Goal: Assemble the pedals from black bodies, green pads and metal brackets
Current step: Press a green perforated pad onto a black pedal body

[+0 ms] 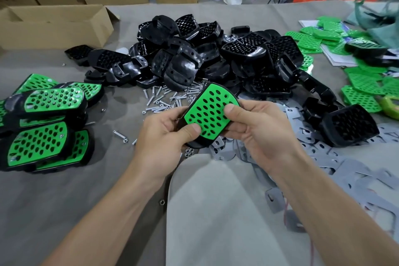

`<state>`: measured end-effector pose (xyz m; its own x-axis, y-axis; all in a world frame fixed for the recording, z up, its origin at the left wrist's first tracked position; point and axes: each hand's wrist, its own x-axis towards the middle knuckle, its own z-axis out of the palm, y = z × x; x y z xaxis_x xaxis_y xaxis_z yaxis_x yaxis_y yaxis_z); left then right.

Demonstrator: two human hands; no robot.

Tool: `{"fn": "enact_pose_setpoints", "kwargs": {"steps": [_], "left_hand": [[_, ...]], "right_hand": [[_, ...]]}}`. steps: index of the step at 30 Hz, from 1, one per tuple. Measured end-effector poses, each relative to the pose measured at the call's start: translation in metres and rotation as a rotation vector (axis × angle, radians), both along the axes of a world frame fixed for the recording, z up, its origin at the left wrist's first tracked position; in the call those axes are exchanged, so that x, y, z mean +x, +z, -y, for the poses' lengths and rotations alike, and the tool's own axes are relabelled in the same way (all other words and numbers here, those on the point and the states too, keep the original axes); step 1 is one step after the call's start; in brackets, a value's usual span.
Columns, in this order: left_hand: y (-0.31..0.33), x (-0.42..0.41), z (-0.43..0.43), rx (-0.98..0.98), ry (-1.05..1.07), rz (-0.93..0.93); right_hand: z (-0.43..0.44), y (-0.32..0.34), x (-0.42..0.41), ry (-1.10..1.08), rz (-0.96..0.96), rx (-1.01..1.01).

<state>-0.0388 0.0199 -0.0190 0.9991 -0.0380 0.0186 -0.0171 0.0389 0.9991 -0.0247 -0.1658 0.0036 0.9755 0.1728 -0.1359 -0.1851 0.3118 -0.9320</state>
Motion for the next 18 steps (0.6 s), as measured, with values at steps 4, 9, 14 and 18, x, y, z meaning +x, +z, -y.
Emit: {"fn": "enact_pose_setpoints", "kwargs": {"steps": [4, 9, 14, 18], "left_hand": [[0.002, 0.000, 0.003, 0.101, 0.029, 0.053], [0.002, 0.002, 0.003, 0.186, 0.006, 0.074], [0.000, 0.000, 0.005, 0.234, 0.110, 0.182], [0.001, 0.000, 0.006, 0.306, 0.067, 0.230]], "right_hand": [[-0.004, -0.002, -0.001, -0.045, 0.002, 0.010], [-0.005, -0.003, -0.005, -0.039, 0.020, 0.063], [-0.010, -0.004, -0.002, -0.052, 0.020, 0.075], [-0.012, -0.003, -0.002, -0.045, 0.033, 0.099]]}}
